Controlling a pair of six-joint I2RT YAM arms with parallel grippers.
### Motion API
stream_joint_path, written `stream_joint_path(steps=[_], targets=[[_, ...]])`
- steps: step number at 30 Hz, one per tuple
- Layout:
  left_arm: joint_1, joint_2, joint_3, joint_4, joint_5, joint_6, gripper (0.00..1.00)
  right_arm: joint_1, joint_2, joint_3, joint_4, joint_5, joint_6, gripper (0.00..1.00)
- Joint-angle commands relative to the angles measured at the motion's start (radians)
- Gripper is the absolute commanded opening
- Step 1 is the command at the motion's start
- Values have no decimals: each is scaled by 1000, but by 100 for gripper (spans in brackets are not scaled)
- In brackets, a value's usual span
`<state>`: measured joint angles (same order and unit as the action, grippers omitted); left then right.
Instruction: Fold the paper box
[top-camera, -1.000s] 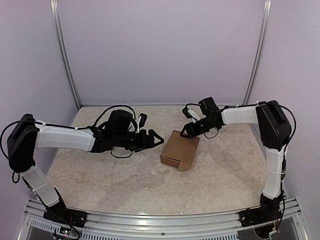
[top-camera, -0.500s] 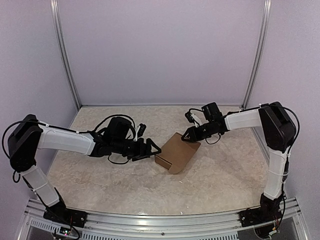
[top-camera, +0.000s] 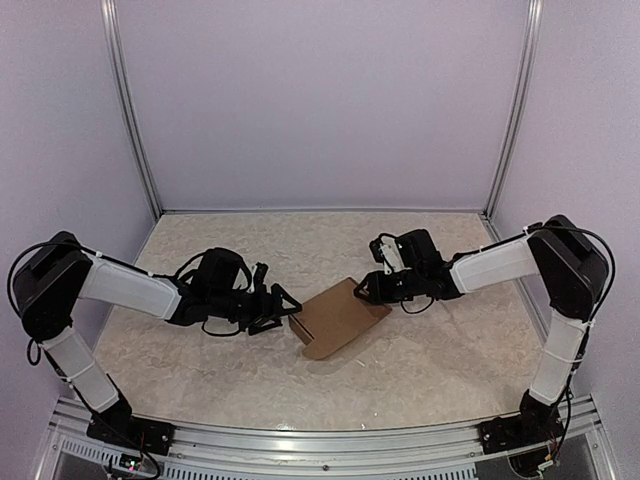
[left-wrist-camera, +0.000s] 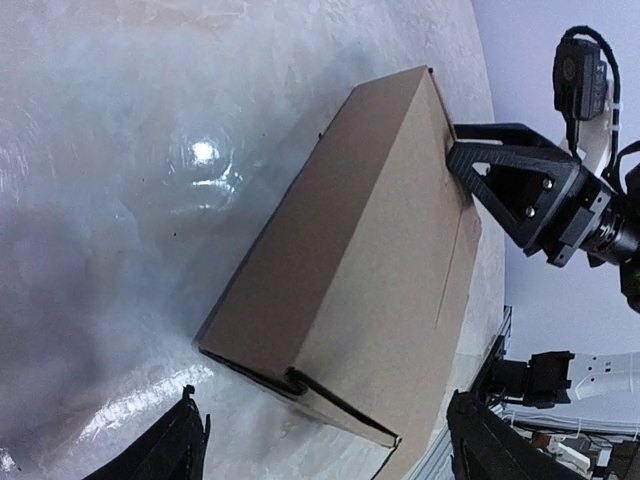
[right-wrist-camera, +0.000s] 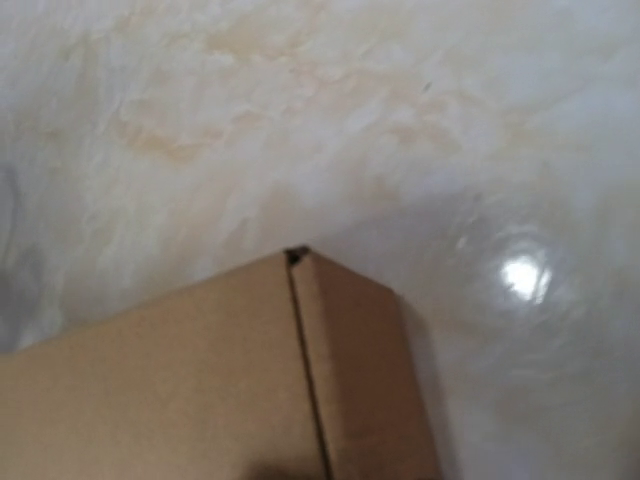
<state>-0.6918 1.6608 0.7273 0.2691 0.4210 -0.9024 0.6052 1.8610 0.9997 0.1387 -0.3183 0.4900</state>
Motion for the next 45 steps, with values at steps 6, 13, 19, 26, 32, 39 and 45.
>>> stream_joint_path(steps=[6, 13, 19, 26, 32, 39, 45], targets=[[26, 37, 18, 76, 57, -38, 75, 121, -32, -128, 174, 275, 254, 37], [37, 53, 21, 65, 66, -34, 66, 160, -37, -168, 231, 380, 318, 37], [58, 74, 34, 64, 76, -25, 57, 190, -40, -172, 245, 421, 332, 37], [116, 134, 71, 21, 99, 36, 38, 210, -52, -179, 242, 448, 341, 37], [148, 167, 111, -63, 94, 106, 22, 215, -62, -184, 228, 432, 334, 38], [167, 179, 168, -137, 86, 169, 15, 214, -88, -187, 204, 424, 289, 44], [167, 170, 203, -217, 53, 226, 19, 191, -104, -163, 154, 377, 218, 48]])
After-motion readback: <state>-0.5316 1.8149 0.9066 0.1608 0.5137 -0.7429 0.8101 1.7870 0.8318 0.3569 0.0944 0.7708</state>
